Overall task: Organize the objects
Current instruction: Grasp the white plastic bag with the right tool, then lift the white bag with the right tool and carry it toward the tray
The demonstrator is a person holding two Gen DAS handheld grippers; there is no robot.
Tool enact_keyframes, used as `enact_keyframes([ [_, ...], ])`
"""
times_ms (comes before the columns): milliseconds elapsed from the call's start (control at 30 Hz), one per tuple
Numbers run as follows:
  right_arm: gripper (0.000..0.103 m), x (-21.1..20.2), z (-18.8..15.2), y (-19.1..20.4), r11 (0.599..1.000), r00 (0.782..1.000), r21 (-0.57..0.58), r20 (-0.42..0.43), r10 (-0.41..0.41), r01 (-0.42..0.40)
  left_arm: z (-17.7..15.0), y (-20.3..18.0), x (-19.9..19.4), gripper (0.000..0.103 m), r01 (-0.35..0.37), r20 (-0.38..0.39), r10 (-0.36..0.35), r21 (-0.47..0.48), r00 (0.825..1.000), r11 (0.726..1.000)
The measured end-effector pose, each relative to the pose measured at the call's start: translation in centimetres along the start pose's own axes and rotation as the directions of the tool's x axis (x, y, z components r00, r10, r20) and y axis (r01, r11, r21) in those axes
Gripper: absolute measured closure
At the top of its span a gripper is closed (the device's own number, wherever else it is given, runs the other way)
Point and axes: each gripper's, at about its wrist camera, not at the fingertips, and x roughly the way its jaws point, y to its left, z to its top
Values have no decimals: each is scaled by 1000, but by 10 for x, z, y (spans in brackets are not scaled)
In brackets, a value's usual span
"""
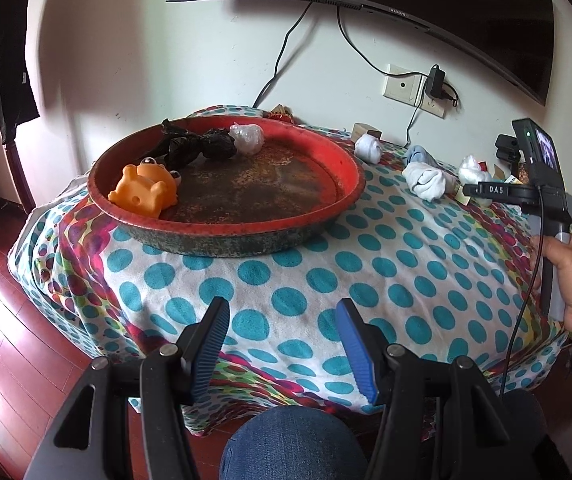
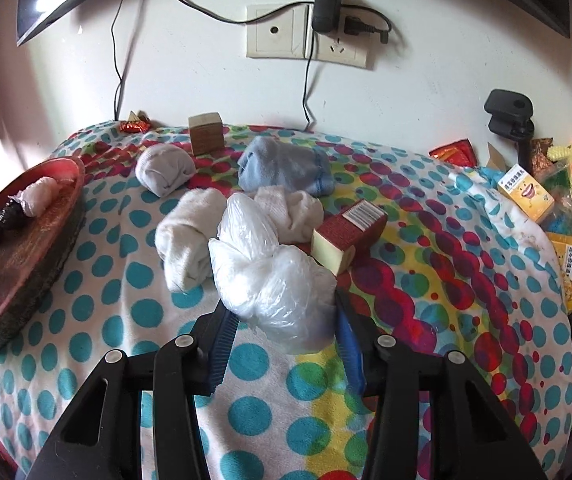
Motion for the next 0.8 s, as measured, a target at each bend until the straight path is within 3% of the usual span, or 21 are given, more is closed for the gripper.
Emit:
enact_keyframes([
  [400, 59, -30, 50, 18, 999, 997, -45, 76, 3, 0, -3, -4, 2, 46, 6, -18, -6, 4, 1000, 1000],
  [800, 59, -49, 95, 80, 992, 990, -121, 139, 39, -22, -3, 0, 1, 46, 3, -15, -3, -16, 1000, 1000],
])
